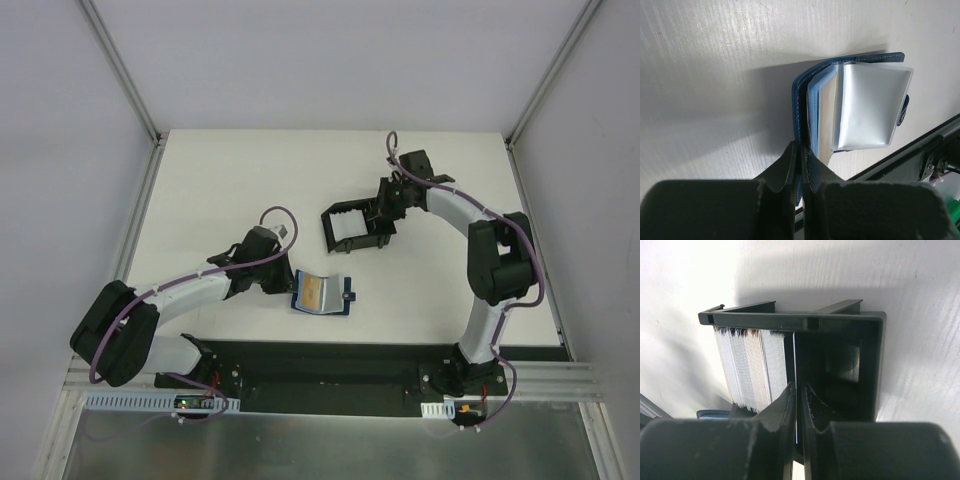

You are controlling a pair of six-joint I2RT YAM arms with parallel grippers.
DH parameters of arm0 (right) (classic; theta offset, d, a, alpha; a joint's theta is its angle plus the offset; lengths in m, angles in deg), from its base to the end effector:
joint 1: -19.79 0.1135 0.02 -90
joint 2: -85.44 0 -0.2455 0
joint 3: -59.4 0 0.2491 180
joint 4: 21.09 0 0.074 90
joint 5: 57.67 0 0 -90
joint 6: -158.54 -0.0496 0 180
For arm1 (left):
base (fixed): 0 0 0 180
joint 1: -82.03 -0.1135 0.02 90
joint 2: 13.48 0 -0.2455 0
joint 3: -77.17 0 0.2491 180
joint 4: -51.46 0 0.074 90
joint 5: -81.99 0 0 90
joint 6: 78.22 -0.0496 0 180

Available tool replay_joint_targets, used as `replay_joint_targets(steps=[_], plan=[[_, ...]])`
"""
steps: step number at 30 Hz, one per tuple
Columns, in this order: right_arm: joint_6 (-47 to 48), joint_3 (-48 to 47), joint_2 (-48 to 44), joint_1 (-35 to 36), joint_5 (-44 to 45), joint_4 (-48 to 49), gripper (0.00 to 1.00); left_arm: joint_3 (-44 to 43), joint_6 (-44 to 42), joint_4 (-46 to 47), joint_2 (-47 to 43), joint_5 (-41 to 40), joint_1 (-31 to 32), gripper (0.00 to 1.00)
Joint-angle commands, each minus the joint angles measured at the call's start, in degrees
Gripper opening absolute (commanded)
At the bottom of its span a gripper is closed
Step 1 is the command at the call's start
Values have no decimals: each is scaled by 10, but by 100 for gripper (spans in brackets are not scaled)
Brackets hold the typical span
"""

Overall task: Put the credit cards into the card holder
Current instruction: Pick up the credit card from the storage box.

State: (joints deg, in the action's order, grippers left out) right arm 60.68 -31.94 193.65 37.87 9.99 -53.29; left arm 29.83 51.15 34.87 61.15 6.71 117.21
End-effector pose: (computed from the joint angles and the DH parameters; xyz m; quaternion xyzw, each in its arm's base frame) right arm 0.3874 0.1463 0.1838 -0.1493 0.9095 0.2538 0.2935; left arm 0.2087 -0.1625 0.1515 0.0168 0.9137 -0.3291 0.2377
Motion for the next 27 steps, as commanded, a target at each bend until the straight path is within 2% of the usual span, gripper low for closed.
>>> replay_joint_targets(steps=[1, 8, 17, 22, 24, 27], plan=[[1, -5, -38, -2, -5, 4, 7, -15, -16, -3, -2, 2, 0, 0], [35, -41, -33, -2, 41, -48, 0, -15, -18, -2, -2, 4, 0, 0], [100, -53, -86, 25, 143, -100, 0, -11, -17, -2, -5, 0, 0, 0], [83, 6, -159, 41, 163, -66, 0, -6, -13, -2, -17, -3, 0, 0], [79, 34, -207, 56, 200, -50, 0, -3, -12, -3, -21, -7, 0, 0], [-10, 112, -279, 89, 213, 0, 0, 3, -5, -2, -25, -9, 0, 0]])
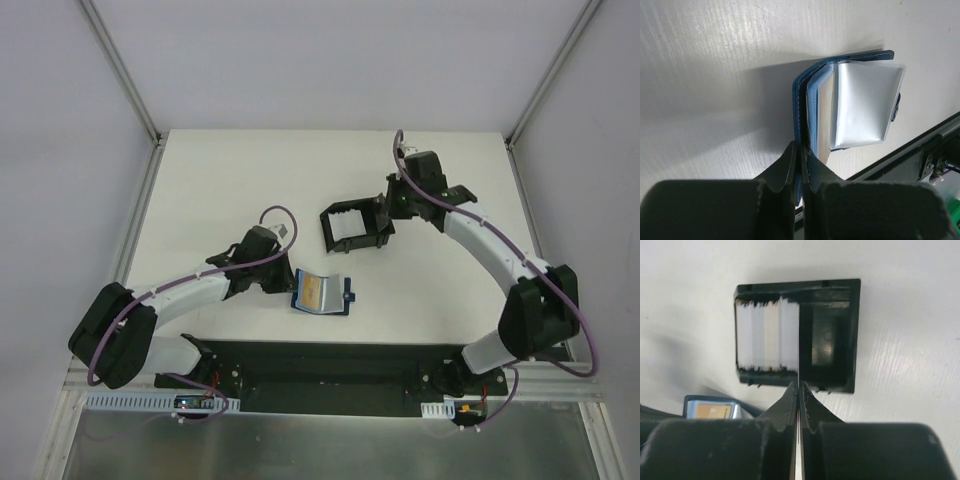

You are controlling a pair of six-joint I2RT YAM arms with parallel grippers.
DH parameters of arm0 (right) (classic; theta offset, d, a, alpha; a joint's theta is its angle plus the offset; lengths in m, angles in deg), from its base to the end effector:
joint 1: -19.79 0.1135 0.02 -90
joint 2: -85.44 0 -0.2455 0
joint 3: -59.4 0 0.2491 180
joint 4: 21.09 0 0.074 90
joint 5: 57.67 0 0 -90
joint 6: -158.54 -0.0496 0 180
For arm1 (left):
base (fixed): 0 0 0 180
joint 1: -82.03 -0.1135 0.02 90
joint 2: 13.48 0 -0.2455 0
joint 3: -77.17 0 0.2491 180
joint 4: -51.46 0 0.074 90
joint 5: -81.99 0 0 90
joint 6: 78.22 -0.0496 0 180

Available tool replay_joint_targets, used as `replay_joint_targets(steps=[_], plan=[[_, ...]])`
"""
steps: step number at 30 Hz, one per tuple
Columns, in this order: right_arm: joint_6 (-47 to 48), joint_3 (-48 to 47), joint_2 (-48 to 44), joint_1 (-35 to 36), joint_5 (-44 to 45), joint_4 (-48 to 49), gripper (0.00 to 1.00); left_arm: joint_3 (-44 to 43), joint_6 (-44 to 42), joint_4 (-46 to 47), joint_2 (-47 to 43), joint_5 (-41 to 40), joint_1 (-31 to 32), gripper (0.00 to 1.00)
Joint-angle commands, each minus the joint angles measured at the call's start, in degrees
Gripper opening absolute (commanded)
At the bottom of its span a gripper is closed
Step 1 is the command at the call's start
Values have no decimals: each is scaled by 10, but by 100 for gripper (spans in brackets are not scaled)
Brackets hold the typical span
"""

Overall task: Put the credit cards into the card holder
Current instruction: Pick up the credit card from the storage box, then turn over the card holder at the center of the board.

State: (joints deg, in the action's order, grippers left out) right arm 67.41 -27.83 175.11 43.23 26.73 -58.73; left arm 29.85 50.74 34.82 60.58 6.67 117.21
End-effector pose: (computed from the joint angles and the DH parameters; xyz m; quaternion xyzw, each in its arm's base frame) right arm 0.3301 0.1484 0.2690 -0.1954 0.8844 0.1330 0.4024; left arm 0.2083 -0.1622 0.1537 0.0205 0.9120 -0.3302 0.2424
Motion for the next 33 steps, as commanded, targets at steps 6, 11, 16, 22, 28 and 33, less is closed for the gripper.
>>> replay_joint_targets(steps=[6, 11, 16, 22, 28, 33], plan=[[-254, 242, -197, 217, 165, 233, 0, 10, 10, 4, -29, 2, 0, 0], [-308, 244, -155, 323, 223, 291, 0, 17, 15, 7, -43, 6, 1, 0], [-355, 253, -94, 341, 201, 351, 0, 24, 16, 9, -45, -2, 1, 0], [-378, 237, -44, 355, 183, 372, 0, 31, 16, 16, -50, -2, 1, 0], [-391, 233, -20, 359, 160, 370, 0, 33, 13, 19, -53, -3, 1, 0], [-404, 230, -5, 361, 148, 367, 0, 35, 10, 22, -55, -2, 1, 0]])
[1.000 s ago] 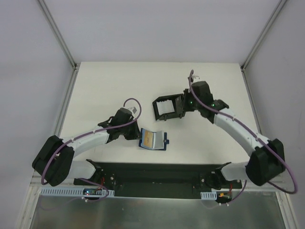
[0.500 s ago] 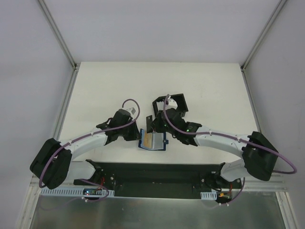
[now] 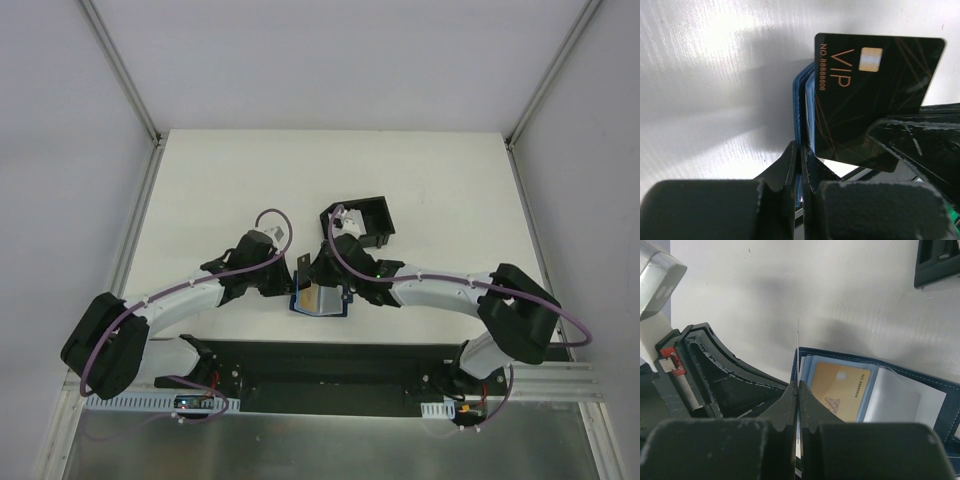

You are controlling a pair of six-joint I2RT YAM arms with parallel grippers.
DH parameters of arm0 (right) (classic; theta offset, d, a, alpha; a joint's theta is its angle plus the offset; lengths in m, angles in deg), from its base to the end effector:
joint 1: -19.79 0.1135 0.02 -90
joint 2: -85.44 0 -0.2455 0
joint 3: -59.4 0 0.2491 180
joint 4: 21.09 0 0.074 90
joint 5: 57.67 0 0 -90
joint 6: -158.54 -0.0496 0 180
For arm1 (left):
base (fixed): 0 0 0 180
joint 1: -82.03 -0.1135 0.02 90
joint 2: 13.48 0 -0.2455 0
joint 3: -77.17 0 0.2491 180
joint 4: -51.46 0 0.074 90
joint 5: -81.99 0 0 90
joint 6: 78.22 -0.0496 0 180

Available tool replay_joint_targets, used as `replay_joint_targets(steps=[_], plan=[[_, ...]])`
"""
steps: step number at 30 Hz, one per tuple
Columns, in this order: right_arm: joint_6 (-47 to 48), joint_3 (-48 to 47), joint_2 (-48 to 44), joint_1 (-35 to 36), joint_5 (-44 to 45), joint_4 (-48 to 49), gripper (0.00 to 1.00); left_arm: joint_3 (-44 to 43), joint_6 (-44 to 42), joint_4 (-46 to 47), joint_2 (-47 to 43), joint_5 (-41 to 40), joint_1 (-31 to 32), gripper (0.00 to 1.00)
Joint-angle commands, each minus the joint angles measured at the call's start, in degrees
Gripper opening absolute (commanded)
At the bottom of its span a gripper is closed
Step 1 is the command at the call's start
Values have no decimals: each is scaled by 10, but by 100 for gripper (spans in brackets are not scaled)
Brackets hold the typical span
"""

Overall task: Put the credit cards into the card holder
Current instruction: Turn over the card holder at the center of the board.

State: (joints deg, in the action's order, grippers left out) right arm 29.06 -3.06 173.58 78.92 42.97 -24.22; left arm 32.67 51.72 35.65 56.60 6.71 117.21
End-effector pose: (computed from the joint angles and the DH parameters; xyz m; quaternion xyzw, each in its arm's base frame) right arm 0.1844 0.2906 0.1918 -0.0998 0.8526 0.3322 0.3909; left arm 0.1992 -0.1558 0.1561 0.0151 0.9053 -0.3414 0.2524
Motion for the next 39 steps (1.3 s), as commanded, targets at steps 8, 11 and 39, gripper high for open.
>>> replay_joint_targets(steps=[8, 11, 39], plan=[[-8, -22, 0, 17, 18, -23, 0, 11, 3, 13, -22, -4, 1, 0], [3, -34, 0, 22, 30, -57, 0, 13, 6, 13, -25, -5, 1, 0], [97, -79, -22, 56, 63, -129, 0, 25, 6, 16, -3, -26, 1, 0]])
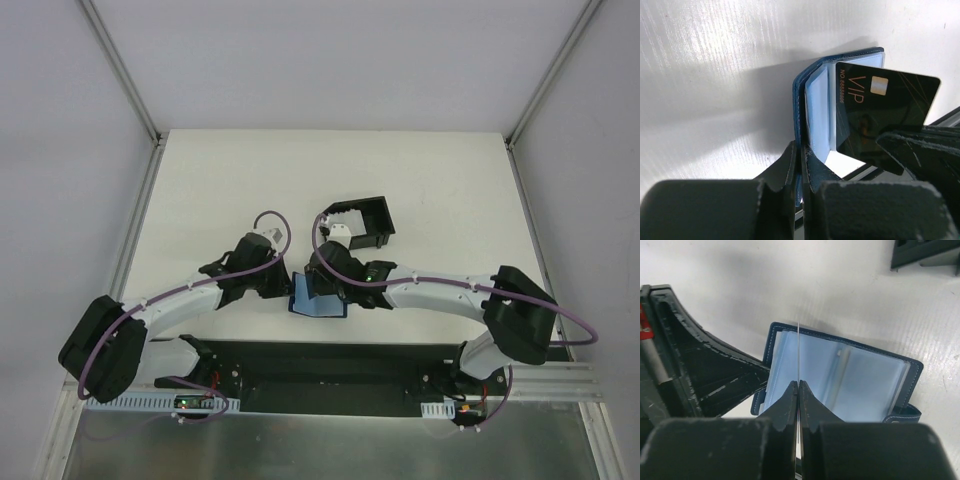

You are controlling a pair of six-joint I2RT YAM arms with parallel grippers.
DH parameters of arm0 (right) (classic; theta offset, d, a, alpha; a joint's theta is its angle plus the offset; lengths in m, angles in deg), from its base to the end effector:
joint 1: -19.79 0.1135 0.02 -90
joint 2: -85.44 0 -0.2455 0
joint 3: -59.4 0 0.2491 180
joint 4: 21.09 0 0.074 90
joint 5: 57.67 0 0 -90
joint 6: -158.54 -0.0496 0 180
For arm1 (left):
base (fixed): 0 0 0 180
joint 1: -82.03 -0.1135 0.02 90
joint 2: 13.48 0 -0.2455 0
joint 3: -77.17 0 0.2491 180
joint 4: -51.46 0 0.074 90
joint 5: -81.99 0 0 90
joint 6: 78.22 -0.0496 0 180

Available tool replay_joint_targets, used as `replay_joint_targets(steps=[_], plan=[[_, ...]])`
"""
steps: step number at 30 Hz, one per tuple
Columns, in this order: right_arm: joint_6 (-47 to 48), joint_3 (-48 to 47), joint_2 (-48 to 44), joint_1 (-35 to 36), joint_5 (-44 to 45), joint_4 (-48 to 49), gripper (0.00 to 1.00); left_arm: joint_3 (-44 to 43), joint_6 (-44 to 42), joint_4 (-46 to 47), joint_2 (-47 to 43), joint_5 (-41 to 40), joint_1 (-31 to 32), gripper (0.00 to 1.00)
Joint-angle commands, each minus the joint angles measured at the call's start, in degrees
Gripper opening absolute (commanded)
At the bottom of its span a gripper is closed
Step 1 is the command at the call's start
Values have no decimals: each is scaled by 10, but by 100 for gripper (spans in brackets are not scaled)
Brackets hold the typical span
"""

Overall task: Put the credit cards into the card holder
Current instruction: Turn over the card holder at the center of the board.

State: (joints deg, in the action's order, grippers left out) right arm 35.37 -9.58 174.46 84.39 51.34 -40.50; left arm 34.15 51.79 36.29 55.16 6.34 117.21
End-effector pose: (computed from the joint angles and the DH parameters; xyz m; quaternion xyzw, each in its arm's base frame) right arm 0.1618 0.3031 0.1968 -0.1737 0.8776 0.2191 0.3894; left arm 0.1953 -0.1527 0.1547 0.0139 0.9035 -0.3420 0.2580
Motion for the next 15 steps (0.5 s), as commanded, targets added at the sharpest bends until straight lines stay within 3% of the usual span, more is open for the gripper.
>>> replay_joint_targets(steps=[1, 4, 8, 15], plan=[[35, -15, -35, 0, -16, 28, 0, 13, 4, 10, 18, -27, 1, 0], [10, 4, -55, -17, -14, 5, 0, 21, 8, 10, 33, -37, 1, 0], [-21, 56, -76, -50, -74, 9, 0, 35, 19, 33, 43, -45, 1, 0], [-43, 127, -60, -66, -171, 121, 0, 46, 30, 53, 54, -38, 1, 0]])
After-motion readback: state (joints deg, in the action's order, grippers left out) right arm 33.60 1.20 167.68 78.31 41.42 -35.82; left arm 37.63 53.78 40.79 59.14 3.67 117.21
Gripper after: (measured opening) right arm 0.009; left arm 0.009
